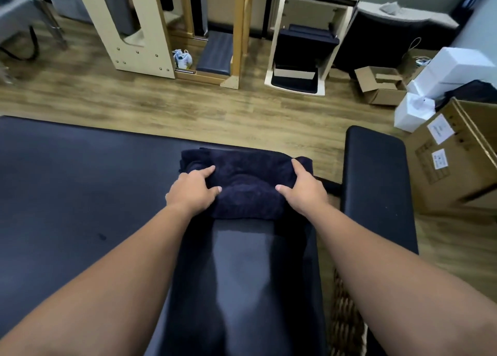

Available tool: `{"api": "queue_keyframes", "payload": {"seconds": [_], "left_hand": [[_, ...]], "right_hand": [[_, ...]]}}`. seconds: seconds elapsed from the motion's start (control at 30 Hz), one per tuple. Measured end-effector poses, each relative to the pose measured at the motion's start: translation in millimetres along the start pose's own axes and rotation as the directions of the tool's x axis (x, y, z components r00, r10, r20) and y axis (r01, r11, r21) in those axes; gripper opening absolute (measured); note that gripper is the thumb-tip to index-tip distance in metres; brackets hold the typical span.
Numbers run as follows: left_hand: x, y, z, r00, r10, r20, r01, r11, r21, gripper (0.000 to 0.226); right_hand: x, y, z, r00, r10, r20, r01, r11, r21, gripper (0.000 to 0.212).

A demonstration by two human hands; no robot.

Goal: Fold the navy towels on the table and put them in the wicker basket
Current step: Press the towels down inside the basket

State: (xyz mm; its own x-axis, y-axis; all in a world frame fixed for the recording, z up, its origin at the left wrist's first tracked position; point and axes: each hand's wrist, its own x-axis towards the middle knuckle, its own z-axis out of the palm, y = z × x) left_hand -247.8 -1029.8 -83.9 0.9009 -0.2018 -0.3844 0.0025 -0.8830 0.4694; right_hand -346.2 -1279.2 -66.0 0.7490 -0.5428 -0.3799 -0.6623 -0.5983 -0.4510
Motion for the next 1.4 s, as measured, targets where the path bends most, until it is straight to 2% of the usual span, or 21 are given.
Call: {"api": "queue_keyframes", "payload": {"seconds": [0.27, 0.47, 0.7, 0.87, 0.97, 1.07, 1.13, 1.2, 1.3, 1.37, 1.4], "left_hand": [[-128.5, 35.3, 48.0, 0.999, 0.042, 0.023, -0.039, 0.994, -0.105, 0.066], [-240.1, 81.4, 122.2, 0.996, 0.081, -0.022, -0.083, 0.984, -0.158, 0.055], [-340.3, 132.9, 228.7, 0.969, 0.236, 0.074, -0.237, 0.971, 0.002, 0.055], [-404.0, 128.7, 297.6, 0.947, 0.242, 0.211, -0.263, 0.962, 0.079, 0.058], [-427.6, 113.3, 325.9, 0.936, 0.221, 0.273, -0.260, 0.959, 0.115, 0.058], [-433.2, 104.0, 339.6, 0.914, 0.212, 0.345, -0.293, 0.934, 0.204, 0.060], [-432.0, 103.7, 343.0, 0.904, 0.205, 0.375, -0.315, 0.913, 0.260, 0.062], [-436.5, 111.7, 343.3, 0.887, 0.189, 0.422, -0.379, 0.820, 0.429, 0.064], [-457.9, 127.0, 338.3, 0.859, 0.261, 0.441, -0.506, 0.570, 0.647, 0.073], [-466.7, 131.8, 335.9, 0.818, 0.343, 0.462, -0.575, 0.521, 0.631, 0.071], [-467.1, 132.6, 335.7, 0.817, 0.329, 0.474, -0.573, 0.548, 0.609, 0.074]], "right_hand": [[-104.0, 112.4, -17.9, 0.999, 0.039, -0.037, -0.035, 0.995, 0.094, 0.080], [-187.3, 237.7, -35.6, 0.992, 0.127, -0.018, -0.121, 0.970, 0.211, 0.077], [-292.0, 388.9, -47.4, 0.956, 0.285, -0.061, -0.268, 0.942, 0.199, 0.078], [-359.6, 464.4, -27.3, 0.915, 0.404, -0.013, -0.391, 0.892, 0.229, 0.080], [-381.3, 482.9, -13.0, 0.897, 0.442, 0.030, -0.440, 0.880, 0.179, 0.084], [-387.6, 479.4, -1.3, 0.906, 0.423, 0.025, -0.423, 0.906, -0.003, 0.087], [-387.1, 469.3, 2.3, 0.900, 0.434, 0.053, -0.430, 0.900, -0.064, 0.086], [-388.4, 459.6, 7.2, 0.888, 0.452, 0.090, -0.432, 0.884, -0.177, 0.085], [-397.5, 447.7, 10.7, 0.944, 0.325, -0.054, -0.317, 0.849, -0.422, 0.083], [-397.0, 440.1, 9.9, 0.955, 0.296, -0.031, -0.280, 0.858, -0.430, 0.081], [-395.6, 437.9, 10.7, 0.947, 0.320, 0.013, -0.288, 0.871, -0.398, 0.082]]}}
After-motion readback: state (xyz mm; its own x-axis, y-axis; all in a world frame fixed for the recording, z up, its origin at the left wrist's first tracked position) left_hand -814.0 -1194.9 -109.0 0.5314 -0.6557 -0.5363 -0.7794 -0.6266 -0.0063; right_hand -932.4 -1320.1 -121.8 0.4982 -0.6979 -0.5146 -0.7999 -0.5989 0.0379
